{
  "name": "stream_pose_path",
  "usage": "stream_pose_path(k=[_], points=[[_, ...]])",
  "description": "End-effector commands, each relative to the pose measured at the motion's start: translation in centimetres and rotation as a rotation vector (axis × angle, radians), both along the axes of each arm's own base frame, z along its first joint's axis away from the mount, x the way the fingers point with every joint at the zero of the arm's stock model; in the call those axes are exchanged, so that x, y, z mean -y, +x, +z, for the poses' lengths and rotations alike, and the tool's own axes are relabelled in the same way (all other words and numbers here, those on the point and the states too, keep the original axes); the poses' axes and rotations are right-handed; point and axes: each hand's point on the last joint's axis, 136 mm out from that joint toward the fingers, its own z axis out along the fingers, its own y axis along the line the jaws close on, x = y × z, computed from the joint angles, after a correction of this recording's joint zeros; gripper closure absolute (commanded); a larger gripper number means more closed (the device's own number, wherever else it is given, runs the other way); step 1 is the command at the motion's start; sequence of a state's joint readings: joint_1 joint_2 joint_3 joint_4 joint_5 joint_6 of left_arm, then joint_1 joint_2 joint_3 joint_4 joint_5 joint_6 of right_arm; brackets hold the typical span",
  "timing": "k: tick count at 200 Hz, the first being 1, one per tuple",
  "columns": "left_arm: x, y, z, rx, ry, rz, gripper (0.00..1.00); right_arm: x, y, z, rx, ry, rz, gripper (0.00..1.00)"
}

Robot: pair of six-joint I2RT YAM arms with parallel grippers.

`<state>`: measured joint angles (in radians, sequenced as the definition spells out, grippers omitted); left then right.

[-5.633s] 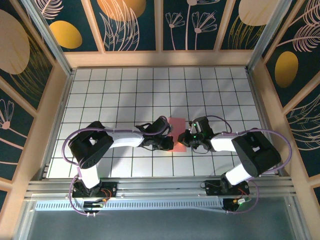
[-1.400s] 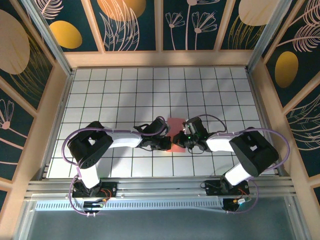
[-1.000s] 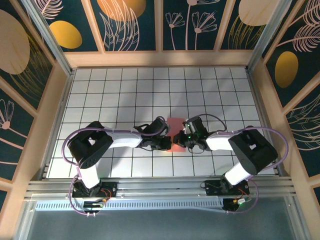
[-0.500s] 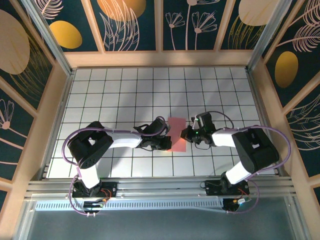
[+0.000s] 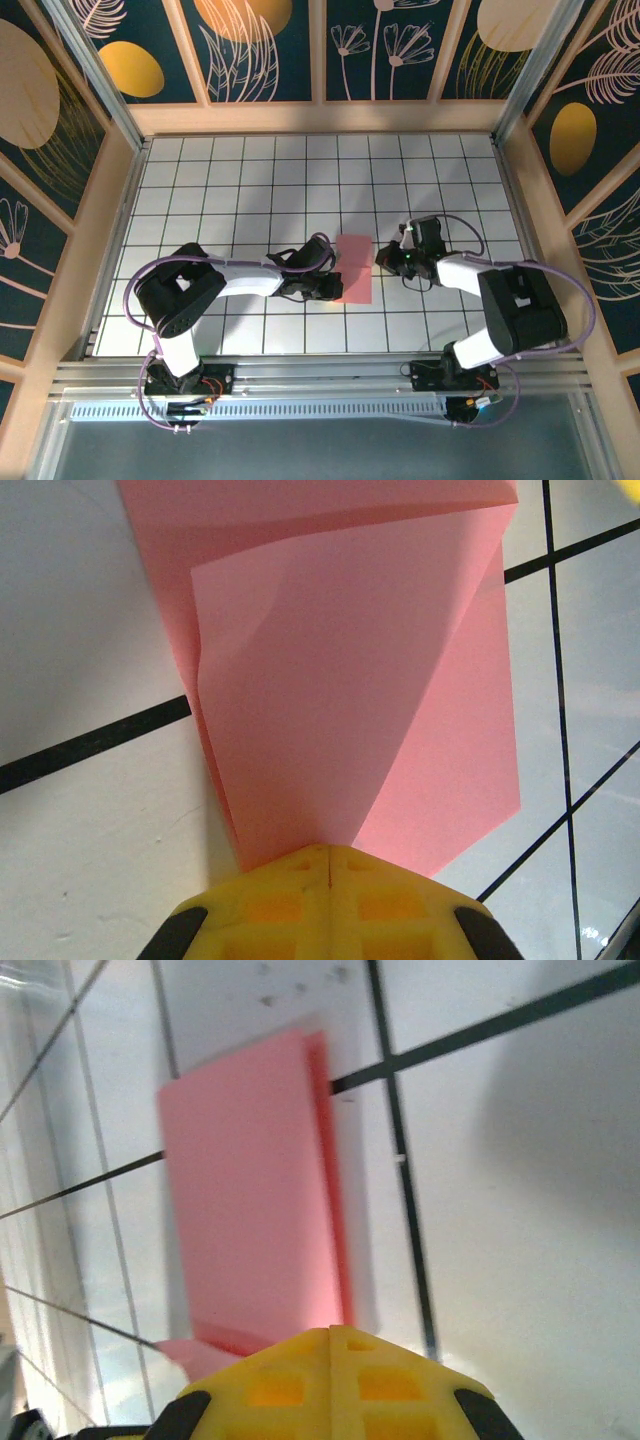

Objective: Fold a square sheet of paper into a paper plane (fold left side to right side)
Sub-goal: Fold the triangle a second time at the center of the table.

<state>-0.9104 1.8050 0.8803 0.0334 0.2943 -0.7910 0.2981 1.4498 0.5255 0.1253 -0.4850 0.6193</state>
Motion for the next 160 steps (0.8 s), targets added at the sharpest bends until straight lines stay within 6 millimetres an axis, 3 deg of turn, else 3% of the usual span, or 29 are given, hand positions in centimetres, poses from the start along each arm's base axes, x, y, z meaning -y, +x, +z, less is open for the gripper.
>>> stream_pose_path(k=[1, 43, 68, 116, 160], points=[[-2.6, -1.1, -2.0, -0.052, 0.104, 0.022, 1.00, -1.0, -0.6, 1.9, 0.025, 0.022, 0.007, 1.00], [-2.1, -0.9, -1.6, -0.043, 0.089, 0.017, 1.00, -4.8, -3.0, 2.0, -0.002, 0.119, 0.074, 1.00], [-2.0, -0.8, -1.5, -0.042, 0.086, 0.016, 1.00, -6.0, -3.2, 1.3, -0.019, 0.126, 0.096, 1.00], [-1.5, -0.7, -1.0, -0.039, 0.063, 0.016, 1.00, -5.8, -2.7, -1.2, -0.063, 0.083, 0.086, 1.00], [-0.5, -0.2, 0.3, -0.037, 0.020, 0.026, 1.00, -3.9, -3.7, -3.6, -0.119, 0.030, 0.047, 1.00]])
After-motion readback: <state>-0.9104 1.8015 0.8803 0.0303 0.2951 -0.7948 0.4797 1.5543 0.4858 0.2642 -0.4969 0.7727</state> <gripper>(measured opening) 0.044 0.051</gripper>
